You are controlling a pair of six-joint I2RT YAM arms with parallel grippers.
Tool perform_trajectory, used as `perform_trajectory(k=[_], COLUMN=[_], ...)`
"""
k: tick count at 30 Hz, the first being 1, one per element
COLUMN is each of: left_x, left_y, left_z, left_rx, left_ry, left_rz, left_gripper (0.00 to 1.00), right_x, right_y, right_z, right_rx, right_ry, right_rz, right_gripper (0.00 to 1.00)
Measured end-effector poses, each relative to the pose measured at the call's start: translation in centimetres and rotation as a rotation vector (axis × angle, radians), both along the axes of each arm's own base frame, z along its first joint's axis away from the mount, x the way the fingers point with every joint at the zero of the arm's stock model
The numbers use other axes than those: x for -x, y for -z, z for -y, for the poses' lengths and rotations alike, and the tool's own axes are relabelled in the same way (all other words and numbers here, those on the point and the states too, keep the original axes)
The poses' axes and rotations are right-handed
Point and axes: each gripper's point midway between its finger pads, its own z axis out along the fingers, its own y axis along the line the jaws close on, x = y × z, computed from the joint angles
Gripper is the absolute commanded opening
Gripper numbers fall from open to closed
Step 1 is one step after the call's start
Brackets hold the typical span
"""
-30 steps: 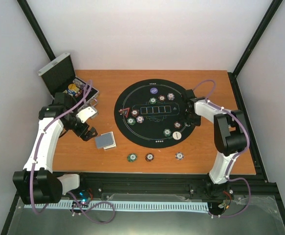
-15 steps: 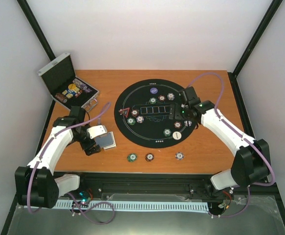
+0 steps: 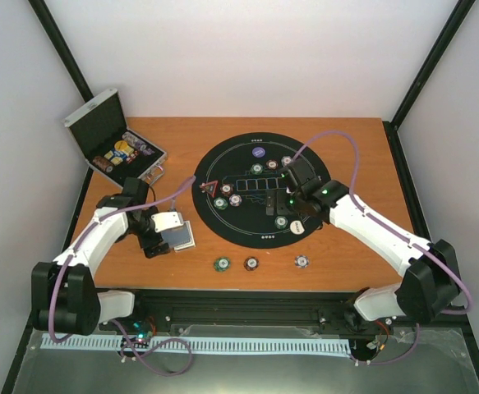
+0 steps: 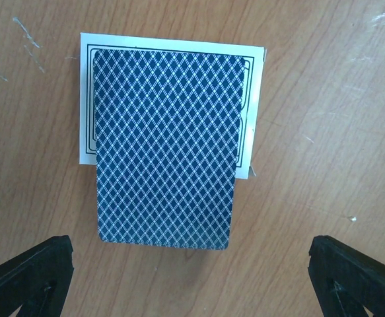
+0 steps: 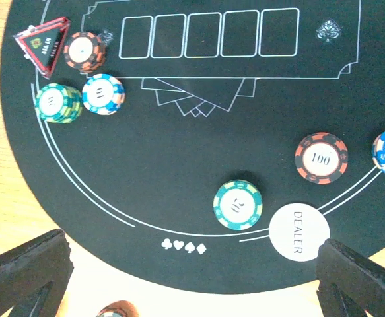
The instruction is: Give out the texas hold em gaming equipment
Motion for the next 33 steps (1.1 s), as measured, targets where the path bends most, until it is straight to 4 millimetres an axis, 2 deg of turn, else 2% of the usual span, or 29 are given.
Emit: perform_trajectory(k=[7, 15, 33], left_x=[-0.6, -0.8, -1.6], left_y=[0.6, 2.5, 4.5], left_z=[0.2, -0.1, -0.5], left_rx=[-0.001, -0.022, -0.057], left_ry=[0.012, 0.01, 0.006], left_rz=[0.016, -0.011, -0.03], left_gripper=[1.0, 1.0, 1.0], right_x=[1.3, 1.2, 1.6], right_y=[-0.6, -1.2, -1.2], right_z=[-1.8, -3.1, -3.6], right_rx=[-0.022, -0.031, -0.029], right_ry=[-0.036, -0.048, -0.061], right_rz=[0.006, 0.018, 0.018], right_gripper=[1.0, 1.0, 1.0])
